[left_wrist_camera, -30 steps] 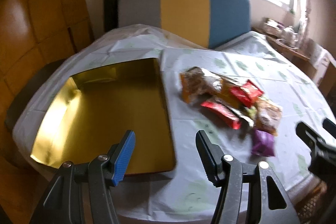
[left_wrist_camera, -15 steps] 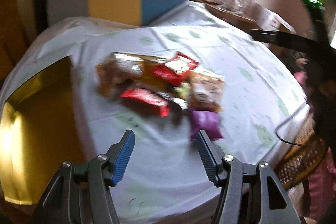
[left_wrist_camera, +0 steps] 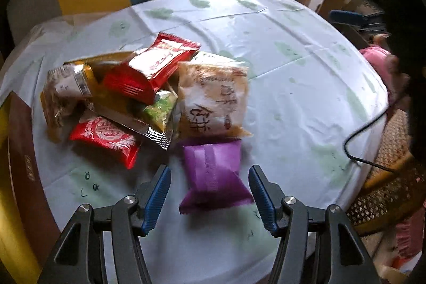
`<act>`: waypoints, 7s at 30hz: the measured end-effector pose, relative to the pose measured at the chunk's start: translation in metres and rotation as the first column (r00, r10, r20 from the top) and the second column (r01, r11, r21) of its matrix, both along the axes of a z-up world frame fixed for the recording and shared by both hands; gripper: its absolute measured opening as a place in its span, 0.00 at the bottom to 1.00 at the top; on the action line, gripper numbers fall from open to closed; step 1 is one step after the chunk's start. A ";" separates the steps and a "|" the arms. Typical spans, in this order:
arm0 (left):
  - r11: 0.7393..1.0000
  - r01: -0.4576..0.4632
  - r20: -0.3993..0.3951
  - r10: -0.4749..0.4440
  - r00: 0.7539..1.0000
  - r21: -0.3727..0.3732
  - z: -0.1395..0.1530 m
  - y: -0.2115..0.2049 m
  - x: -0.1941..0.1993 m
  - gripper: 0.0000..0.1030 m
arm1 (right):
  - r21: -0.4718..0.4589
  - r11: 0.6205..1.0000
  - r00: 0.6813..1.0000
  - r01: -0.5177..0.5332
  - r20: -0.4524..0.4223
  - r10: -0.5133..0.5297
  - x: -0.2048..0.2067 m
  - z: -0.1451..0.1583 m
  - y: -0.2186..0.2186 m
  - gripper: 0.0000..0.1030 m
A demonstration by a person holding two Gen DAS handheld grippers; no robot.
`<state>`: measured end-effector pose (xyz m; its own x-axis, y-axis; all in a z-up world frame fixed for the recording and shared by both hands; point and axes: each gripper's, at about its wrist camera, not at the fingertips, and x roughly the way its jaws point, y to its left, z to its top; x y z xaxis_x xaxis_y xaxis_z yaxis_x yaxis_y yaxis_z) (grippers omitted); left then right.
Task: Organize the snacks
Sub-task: 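Reach the left gripper to the purple packet and close on it, then carry the purple packet with the left gripper into the gold tray and release, then grasp the beige bread packet with the right gripper and lift it, then lower the beige bread packet into the gold tray and open the right gripper, then move the left gripper back toward the snack pile, then grasp the clear orange-trimmed bread packet with the left gripper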
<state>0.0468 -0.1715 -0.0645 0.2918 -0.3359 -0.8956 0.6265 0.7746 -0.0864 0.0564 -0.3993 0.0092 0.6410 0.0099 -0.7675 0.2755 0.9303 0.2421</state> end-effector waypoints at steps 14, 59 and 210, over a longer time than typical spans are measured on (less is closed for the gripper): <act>0.996 -0.066 0.077 0.071 0.995 -0.065 -0.002 0.066 -0.030 0.40 | -0.034 0.994 0.990 -0.100 -0.098 0.097 0.010 -0.017 0.019 1.00; 0.701 -0.690 -0.064 0.692 0.720 -0.179 0.021 0.242 0.163 0.51 | 0.054 0.977 0.950 -0.208 -0.227 0.215 -0.023 -0.066 0.112 0.48; 0.942 -0.331 0.072 0.335 0.939 -0.062 0.072 0.097 0.076 0.46 | -0.122 0.967 0.953 -0.223 -0.235 0.190 0.044 -0.031 0.041 0.79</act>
